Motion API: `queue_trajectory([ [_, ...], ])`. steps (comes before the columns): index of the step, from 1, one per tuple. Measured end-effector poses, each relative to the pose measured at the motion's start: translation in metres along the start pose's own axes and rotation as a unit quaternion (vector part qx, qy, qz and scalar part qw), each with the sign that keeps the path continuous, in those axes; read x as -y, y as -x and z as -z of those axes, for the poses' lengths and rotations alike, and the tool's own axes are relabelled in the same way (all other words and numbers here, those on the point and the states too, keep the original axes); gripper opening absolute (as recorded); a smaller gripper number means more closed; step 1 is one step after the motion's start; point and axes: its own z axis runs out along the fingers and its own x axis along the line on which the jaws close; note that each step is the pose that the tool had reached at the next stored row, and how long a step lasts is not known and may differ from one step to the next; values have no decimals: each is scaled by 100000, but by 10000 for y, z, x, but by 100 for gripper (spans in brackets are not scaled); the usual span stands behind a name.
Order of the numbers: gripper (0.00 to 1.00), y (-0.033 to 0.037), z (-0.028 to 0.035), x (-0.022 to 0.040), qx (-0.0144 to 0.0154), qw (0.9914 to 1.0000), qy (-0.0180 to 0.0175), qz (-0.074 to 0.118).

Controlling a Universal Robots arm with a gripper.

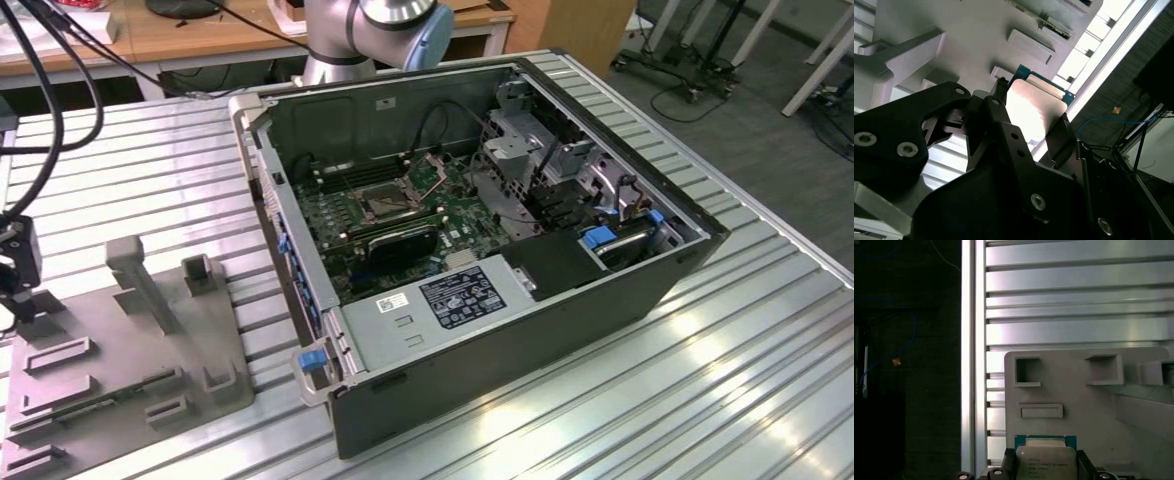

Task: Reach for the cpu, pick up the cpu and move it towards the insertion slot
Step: 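Pick up the cpu and move it towards the insertion slot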

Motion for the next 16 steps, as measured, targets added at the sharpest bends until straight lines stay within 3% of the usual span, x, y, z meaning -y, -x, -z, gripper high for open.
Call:
queue_trajectory([
  [16,55,1,60,-2,1,100000,-7,3],
])
